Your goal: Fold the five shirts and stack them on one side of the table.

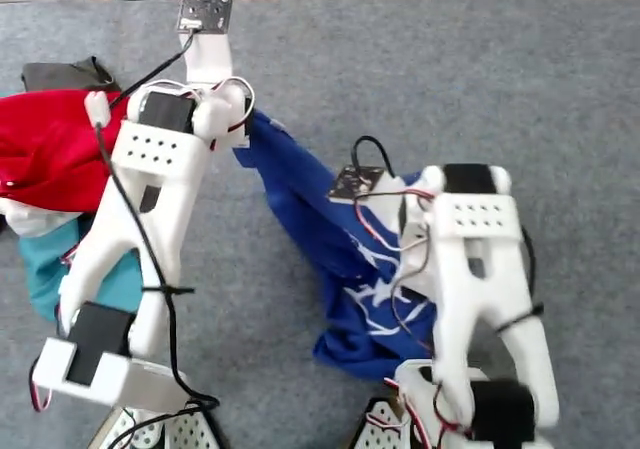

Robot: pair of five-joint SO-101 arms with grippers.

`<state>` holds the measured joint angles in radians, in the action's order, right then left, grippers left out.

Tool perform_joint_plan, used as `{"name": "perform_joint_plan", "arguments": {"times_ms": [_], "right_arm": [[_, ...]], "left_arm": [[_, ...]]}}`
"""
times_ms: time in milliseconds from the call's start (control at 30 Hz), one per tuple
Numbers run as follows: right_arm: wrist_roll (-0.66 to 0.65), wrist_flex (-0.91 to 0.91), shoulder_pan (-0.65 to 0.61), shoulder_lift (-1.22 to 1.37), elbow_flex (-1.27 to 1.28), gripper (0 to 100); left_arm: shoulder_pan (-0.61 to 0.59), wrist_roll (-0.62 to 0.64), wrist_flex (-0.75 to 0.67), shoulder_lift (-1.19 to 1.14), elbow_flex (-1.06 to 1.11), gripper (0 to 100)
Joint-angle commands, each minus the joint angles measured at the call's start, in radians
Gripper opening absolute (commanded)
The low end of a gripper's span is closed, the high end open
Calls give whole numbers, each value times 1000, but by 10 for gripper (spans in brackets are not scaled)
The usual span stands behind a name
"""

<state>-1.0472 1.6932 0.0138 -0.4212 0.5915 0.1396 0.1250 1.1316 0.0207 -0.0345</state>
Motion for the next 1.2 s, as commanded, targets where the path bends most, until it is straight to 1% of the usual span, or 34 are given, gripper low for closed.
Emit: {"name": "perform_joint_plan", "arguments": {"times_ms": [0,100,200,233,333,400,433,533,700,767,900,1067,1167], "right_arm": [[-40,55,63,-96,-53,126],[-55,60,84,-122,-71,217],[-104,66,91,-130,-84,225],[-120,66,104,-130,-87,219],[-218,63,204,-124,-145,199],[-249,60,265,-120,-214,194],[-244,57,270,-110,-251,195],[-161,18,256,-21,-380,197],[38,-12,255,294,-648,197],[115,-12,241,449,-774,197],[190,-3,206,731,-1038,196],[259,41,141,974,-1294,198],[338,63,129,1078,-1379,198]], "left_arm": [[-8,-35,-3,-71,-64,29],[-19,-63,2,-189,-59,29],[-74,-66,0,-281,-68,29],[-93,-100,-5,-298,-68,29],[-124,-331,-3,-313,-58,28],[-131,-411,2,-307,-31,28],[-136,-434,2,-307,-16,28],[-133,-486,2,-305,25,28],[-133,-540,-8,-305,142,28],[-133,-534,-49,-305,200,28],[-147,-534,-235,-305,331,28],[-166,-463,-253,-305,326,28],[-171,-457,-250,-305,315,28]]}}
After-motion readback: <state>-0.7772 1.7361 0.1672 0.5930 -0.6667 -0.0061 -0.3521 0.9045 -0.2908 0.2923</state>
